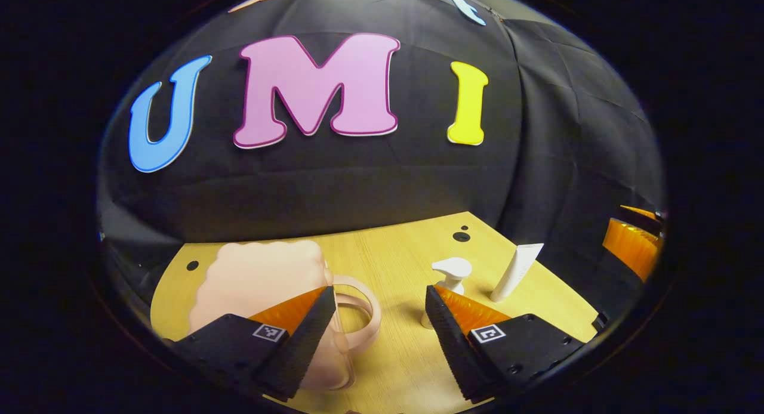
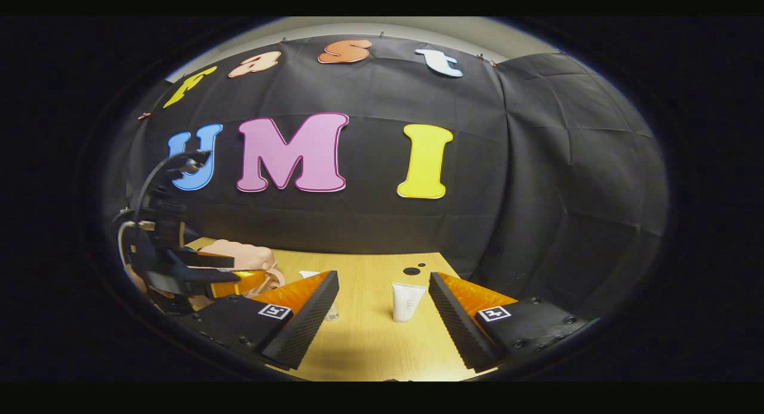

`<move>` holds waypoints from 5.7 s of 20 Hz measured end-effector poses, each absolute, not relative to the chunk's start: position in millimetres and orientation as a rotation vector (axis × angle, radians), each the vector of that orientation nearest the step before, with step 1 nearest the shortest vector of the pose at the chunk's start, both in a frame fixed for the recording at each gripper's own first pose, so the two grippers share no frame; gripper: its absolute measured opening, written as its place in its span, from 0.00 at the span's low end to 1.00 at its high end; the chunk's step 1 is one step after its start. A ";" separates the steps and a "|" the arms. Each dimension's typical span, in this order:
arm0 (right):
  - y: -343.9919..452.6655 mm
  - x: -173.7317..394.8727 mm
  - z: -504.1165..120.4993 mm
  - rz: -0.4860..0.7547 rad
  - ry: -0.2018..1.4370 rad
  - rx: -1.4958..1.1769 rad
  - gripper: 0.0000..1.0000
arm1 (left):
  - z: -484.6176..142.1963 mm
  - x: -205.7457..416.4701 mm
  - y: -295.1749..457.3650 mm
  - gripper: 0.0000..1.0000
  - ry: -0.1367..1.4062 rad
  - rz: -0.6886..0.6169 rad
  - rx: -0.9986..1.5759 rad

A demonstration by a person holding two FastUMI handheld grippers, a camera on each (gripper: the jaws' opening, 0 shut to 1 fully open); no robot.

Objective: First open the suitcase, pack the skin care products into it, and then close the suitcase.

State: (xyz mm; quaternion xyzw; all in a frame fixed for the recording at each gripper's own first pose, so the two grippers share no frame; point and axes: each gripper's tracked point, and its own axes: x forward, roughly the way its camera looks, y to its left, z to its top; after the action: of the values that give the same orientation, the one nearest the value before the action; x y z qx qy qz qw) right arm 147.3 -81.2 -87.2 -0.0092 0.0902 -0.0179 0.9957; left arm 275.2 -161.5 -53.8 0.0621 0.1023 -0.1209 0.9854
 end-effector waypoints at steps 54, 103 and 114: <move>44.3 135.6 -164.8 -0.037 0.302 -0.079 0.97 | -97.7 374.1 417.0 0.09 0.407 0.209 -0.083; -136.6 202.0 -250.7 -0.131 0.409 0.041 0.98 | -169.5 383.0 -276.8 0.89 0.215 -0.347 -0.009; -123.9 256.3 -307.0 -0.109 0.464 0.004 0.98 | -168.0 374.0 -250.0 0.68 0.220 -0.319 -0.030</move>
State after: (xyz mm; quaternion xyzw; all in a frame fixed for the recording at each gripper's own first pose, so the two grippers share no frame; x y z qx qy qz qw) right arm 256.3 -123.9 -307.0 0.0022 0.2298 -0.0541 0.9717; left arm 374.0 -250.0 -168.0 -0.0147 0.1093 -0.1587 0.9811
